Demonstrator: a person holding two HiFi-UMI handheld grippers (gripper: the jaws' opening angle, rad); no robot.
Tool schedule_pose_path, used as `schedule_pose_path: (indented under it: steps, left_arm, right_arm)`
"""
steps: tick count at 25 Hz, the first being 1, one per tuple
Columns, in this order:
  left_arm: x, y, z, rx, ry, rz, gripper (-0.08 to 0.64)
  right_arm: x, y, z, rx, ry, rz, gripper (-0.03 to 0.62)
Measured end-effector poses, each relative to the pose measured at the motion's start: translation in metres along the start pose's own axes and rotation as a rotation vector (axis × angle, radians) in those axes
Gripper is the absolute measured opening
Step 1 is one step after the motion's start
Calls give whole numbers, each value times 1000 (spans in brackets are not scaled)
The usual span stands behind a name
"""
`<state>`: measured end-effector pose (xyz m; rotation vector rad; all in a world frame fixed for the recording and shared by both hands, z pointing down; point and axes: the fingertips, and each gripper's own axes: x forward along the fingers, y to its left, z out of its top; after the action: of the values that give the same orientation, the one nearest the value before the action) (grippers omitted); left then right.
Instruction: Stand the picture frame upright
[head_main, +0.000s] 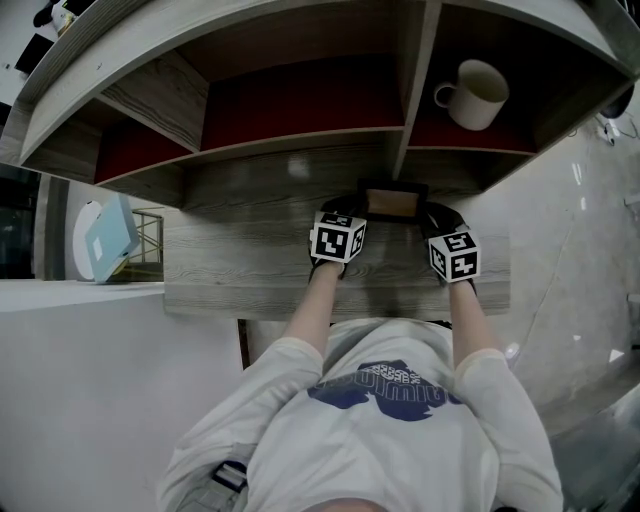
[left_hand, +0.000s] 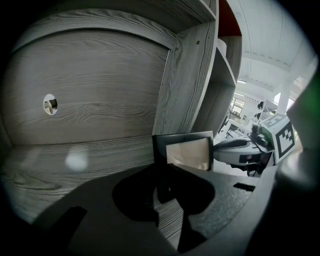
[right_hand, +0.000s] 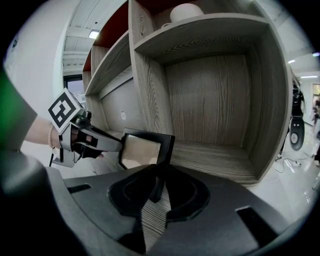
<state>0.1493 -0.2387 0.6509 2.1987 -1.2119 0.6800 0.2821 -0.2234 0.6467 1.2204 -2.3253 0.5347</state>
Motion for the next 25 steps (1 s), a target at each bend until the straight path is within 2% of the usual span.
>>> schedule_pose_path:
  steps: [25]
  left_arm:
    - [2,2,6,29,-41,-6,74]
  right_arm:
    - [1,-2,5,-55,-23,-19,60]
